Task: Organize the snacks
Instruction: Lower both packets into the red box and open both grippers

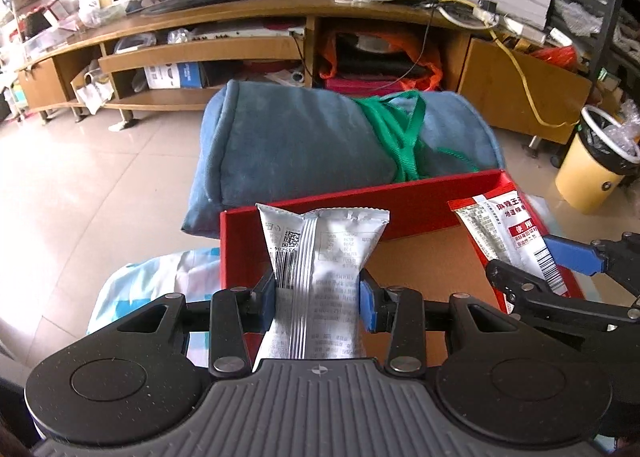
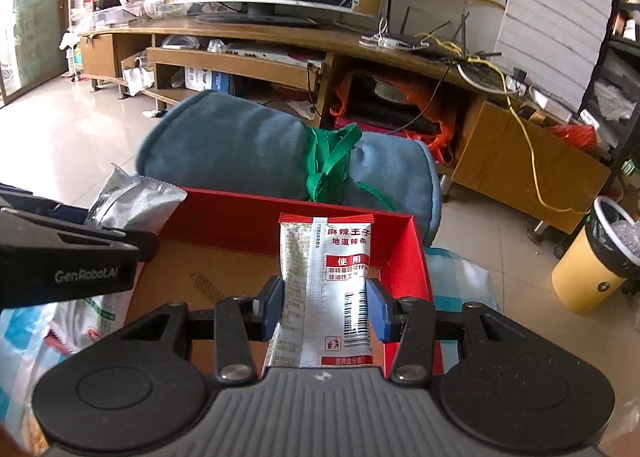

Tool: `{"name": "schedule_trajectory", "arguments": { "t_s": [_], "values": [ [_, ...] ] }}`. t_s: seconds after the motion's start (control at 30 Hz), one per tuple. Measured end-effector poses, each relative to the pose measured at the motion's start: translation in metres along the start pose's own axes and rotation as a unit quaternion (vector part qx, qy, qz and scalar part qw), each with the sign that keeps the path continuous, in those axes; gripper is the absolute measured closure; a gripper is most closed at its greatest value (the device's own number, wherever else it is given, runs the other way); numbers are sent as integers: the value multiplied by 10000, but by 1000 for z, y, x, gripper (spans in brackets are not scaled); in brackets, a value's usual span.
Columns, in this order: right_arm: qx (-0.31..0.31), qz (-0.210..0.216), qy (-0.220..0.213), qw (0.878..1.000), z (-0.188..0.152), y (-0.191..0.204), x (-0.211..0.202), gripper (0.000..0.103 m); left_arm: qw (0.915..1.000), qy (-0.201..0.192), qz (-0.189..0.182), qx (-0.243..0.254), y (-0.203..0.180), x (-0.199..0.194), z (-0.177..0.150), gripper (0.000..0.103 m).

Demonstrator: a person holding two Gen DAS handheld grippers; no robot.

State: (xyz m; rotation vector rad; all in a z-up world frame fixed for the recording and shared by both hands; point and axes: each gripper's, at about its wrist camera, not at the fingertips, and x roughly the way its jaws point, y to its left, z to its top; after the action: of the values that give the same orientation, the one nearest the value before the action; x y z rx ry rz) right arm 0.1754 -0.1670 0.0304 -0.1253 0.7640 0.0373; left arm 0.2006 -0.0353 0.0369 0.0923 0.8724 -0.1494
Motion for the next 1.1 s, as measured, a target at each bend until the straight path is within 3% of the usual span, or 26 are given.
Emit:
{"name": "schedule_trajectory", "arguments": {
  "t_s": [0.5,0.63,0.9,0.97,1.1],
  "values": [
    [87,300,606,9977,-13,-1,70,59,9977,593,325,89,0,55,-12,51],
    [46,348,589,9976,-13,-1,71,46,9976,595,343,101,1,54,-12,43],
    [160,304,425,9985,-5,-7,57,41,9983,536,241,42,5,42,-12,35],
    [195,279,365,9988,-4,-9,50,41,9985,470,274,3,8,37,-12,28],
    [293,252,337,9987,-2,-15,39,41,9989,434,153,-67,13,26,-10,28]
  ]
}}
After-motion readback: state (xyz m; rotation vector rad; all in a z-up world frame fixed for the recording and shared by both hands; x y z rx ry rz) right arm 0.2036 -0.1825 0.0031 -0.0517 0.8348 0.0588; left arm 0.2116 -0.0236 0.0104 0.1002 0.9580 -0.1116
